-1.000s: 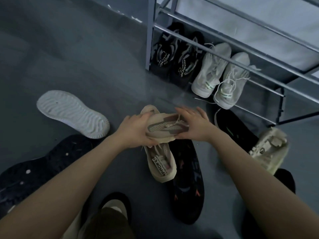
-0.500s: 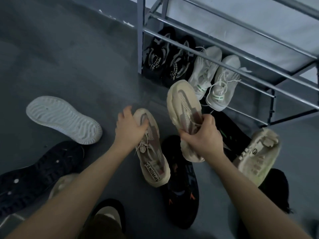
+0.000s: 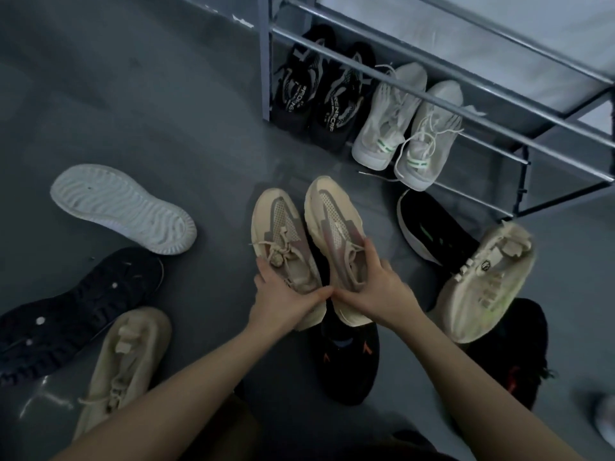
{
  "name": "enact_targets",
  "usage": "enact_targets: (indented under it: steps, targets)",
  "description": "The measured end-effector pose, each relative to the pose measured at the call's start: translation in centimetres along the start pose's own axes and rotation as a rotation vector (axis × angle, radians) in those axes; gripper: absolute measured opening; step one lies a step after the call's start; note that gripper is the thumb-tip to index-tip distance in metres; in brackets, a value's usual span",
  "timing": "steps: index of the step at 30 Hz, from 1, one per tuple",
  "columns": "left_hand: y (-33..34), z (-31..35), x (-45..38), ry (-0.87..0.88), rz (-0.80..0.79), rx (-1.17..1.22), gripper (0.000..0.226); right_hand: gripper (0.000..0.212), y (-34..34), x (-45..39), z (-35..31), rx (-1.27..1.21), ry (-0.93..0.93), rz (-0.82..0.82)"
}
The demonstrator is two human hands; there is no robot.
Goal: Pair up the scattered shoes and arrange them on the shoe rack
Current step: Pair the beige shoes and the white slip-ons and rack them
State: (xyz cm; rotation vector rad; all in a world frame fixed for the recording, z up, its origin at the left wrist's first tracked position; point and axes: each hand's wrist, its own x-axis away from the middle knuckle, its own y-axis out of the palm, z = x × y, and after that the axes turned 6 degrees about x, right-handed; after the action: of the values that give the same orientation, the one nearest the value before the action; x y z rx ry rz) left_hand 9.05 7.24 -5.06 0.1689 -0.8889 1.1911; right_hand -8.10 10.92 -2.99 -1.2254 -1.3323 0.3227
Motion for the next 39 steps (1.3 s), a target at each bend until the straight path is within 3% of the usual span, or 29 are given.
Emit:
enact_targets:
  steps: [5,13,17,23,26,32,39]
  targets:
    - [0.4,-0.3,0.4,0.062,0.016,-0.202,0.149,0.114,1.4,1.0,0.4,-0.057,-0.017,0.084]
    - [-1.2,-1.5,1.1,0.255,0.118,-0.287,0.118,0.105,2.3,1.3,0.7,-0.108,0.017,0.113]
    - [-1.8,0.4,2.6,0.422,0.202,-0.262,0.104,0.088,1.4,2.8,1.0,-0.322,0.035,0.315]
    - [-0.9,3.3,4.3,0.657,0.299,-0.217,0.087,0.092,-1.0,4.6,2.2,-0.504,0.113,0.588]
    - [1.0,6.4,4.8,0.786,0.274,-0.327,0.084,0.09,-3.3,5.0,3.7,-0.547,0.176,0.676]
    - [7.4,13.7,3.2,0.906,0.142,-0.412,0.083,0.066,-7.7,3.5,8.6,-0.62,0.284,0.78]
    - [16.7,20.0,-3.2,0.907,0.05,-0.452,0.083,0.06,-10.6,-2.6,14.6,-0.636,0.403,0.819]
